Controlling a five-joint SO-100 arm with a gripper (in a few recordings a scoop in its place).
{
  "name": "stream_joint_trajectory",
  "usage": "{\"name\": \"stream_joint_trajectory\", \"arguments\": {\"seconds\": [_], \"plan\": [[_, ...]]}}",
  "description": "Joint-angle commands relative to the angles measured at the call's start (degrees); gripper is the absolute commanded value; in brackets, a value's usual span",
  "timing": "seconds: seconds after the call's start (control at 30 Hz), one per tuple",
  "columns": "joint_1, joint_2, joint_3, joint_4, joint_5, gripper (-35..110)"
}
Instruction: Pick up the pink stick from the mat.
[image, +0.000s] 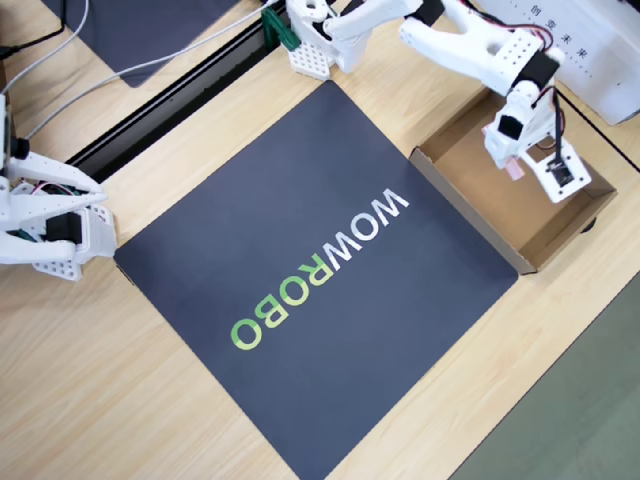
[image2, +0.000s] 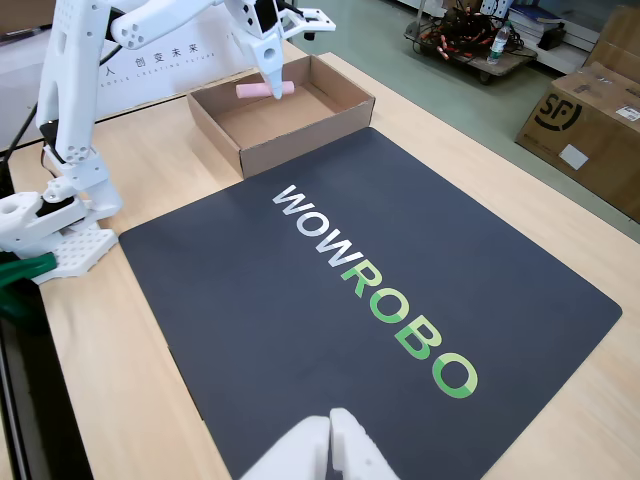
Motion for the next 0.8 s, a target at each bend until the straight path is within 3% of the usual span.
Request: {"name": "stream_joint_trajectory", "arguments": {"seconds": [0.0, 0.13, 0.23, 0.3, 0.63, 0.77], "plan": [[-1.3, 1.1, -0.9, -0.5, -0.6, 3], [-1.3, 0.9, -0.9, -1.0, -0.5, 6], [-1.1, 0.9, -0.9, -1.3, -0.4, 29], [-1.1, 0.9, -1.0, -1.4, -0.4, 36], [-0.7, 1.1, -1.0, -1.4, -0.4, 35], [-0.3, 1.9, -1.0, -1.1, -0.4, 10]]}}
